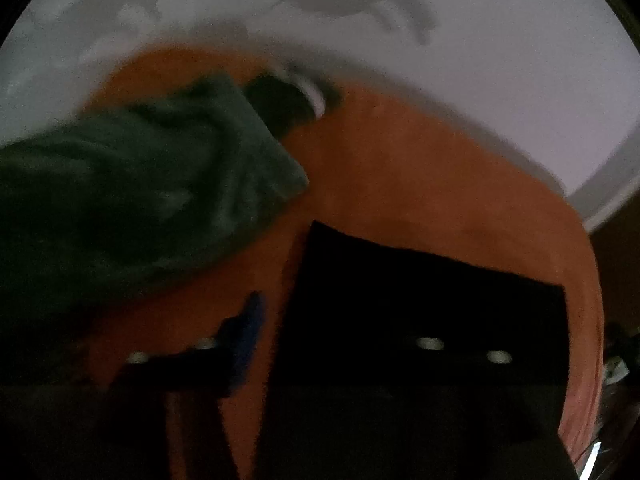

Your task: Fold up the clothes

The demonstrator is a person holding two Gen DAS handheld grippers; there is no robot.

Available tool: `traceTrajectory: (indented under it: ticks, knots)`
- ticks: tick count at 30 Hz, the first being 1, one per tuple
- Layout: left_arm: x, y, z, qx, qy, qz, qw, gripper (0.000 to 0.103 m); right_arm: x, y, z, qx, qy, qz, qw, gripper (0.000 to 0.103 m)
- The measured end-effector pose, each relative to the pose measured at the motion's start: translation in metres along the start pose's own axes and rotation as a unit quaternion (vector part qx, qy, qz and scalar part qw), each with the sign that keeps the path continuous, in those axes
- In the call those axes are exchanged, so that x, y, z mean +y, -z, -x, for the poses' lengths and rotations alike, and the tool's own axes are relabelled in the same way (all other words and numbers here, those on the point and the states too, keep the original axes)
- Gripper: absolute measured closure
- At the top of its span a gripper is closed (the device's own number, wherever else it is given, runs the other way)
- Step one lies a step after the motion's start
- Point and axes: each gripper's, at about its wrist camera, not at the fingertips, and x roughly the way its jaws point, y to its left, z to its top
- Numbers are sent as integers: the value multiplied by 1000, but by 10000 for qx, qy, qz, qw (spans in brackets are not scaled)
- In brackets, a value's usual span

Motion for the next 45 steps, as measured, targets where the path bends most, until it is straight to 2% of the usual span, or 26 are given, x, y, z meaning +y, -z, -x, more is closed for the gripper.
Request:
traceTrajectory:
  ticks: [1, 3, 4, 5, 6, 8, 11, 14, 17, 18, 19, 20, 21, 24, 28, 32, 35, 36, 38, 39, 40, 41, 43, 45]
  knots:
    - [0, 24, 22, -161, 49, -108, 9998, 25, 2, 17, 30, -199, 7, 46, 9998, 40]
    - [-1, 71, 58, -291, 175, -383, 9987, 25, 7, 58, 83, -403, 34, 81, 9991, 16]
    - [-2, 98, 73, -258, 173, -547, 9980, 25, 7, 80, 106, -432, 54, 105, 9990, 14]
    - [-1, 122, 90, -240, 97, -709, 9971, 25, 8, 102, 129, -460, 74, 128, 9988, 13]
    - [3, 125, 99, -234, 19, -746, 9969, 25, 8, 123, 149, -441, 76, 138, 9989, 13]
    - [13, 163, 129, -128, -72, -641, 9978, 25, 7, 162, 182, -325, 50, 137, 9994, 13]
    - [26, 208, 142, 502, 175, -497, 9974, 25, 0, 223, 231, -52, -3, -78, 10000, 13]
    - [35, 243, 149, 730, 145, -815, 9939, 25, -16, 287, 243, 112, -46, -243, 9996, 13]
    - [37, 256, 131, 493, 228, -1156, 9918, 25, -54, 343, 242, 274, 243, -786, 9962, 13]
    - [36, 258, 130, 482, 270, -1193, 9913, 26, -67, 359, 235, 462, 147, -1134, 9924, 20]
    - [35, 260, 129, 543, 372, -1167, 9910, 26, -79, 375, 226, 714, -134, -1549, 9853, 29]
    - [34, 263, 127, 604, 474, -1142, 9905, 26, -87, 387, 219, 941, -382, -1888, 9767, 53]
    - [33, 265, 126, 664, 577, -1116, 9899, 26, -92, 395, 213, 1148, -603, -2165, 9676, 60]
    - [30, 278, 137, 828, 680, -1166, 9874, 26, -96, 415, 218, 1301, -917, -2681, 9502, 60]
    - [37, 305, 146, 1019, 558, -1360, 9839, 26, -68, 423, 225, 1405, -1237, -2472, 9507, 60]
    - [51, 318, 137, 1230, 495, -1392, 9813, 26, -54, 425, 216, 1458, -1604, -2342, 9477, 59]
    - [59, 315, 129, 1335, 580, -1093, 9833, 26, -58, 422, 209, 1437, -1731, -2508, 9415, 57]
    - [61, 313, 126, 1374, 647, -946, 9839, 26, -60, 419, 204, 1411, -1806, -2585, 9384, 51]
    - [64, 313, 121, 1447, 760, -707, 9840, 26, -63, 418, 211, 1403, -2041, -2630, 9325, 49]
    - [64, 313, 120, 1482, 800, -617, 9838, 26, -64, 417, 208, 1420, -2012, -2585, 9341, 57]
    - [65, 315, 118, 1514, 809, -577, 9835, 26, -58, 418, 205, 1418, -1866, -2500, 9394, 71]
    - [65, 316, 118, 1533, 798, -578, 9833, 26, -58, 420, 205, 1415, -1687, -2445, 9443, 100]
    - [66, 319, 119, 1535, 748, -643, 9832, 26, -70, 423, 214, 1353, -1412, -2511, 9480, 99]
    - [67, 321, 121, 1515, 684, -738, 9833, 26, -85, 430, 226, 1262, -1396, -2681, 9448, 99]
